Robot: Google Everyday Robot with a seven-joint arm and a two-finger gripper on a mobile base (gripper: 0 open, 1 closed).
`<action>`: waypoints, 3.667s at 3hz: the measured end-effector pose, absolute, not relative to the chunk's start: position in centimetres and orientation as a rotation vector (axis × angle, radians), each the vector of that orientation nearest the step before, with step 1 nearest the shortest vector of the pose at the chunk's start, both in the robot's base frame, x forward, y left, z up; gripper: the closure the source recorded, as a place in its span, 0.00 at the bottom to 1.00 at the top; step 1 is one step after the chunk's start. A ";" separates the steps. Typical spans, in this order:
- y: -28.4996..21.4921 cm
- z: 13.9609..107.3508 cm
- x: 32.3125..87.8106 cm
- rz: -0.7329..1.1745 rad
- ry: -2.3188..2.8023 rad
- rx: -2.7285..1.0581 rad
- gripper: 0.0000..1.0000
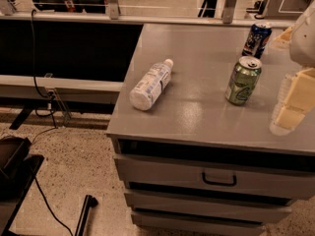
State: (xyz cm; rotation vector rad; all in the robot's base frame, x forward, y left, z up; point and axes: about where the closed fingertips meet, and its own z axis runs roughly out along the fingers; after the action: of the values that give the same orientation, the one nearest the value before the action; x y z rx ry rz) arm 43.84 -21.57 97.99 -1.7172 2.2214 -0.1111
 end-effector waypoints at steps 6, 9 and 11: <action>-26.1 93.6 54.0 0.153 2.096 -1.382 0.00; -27.3 91.9 56.3 0.310 1.992 -1.154 0.00; -26.9 91.4 57.5 0.380 1.880 -1.037 0.00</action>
Offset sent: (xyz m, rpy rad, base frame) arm 0.0219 -0.0093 -0.0111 0.1587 0.0122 -0.0092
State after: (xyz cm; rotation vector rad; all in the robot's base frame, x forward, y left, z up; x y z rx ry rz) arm 57.46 -26.94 91.41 -1.0365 1.8799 0.3803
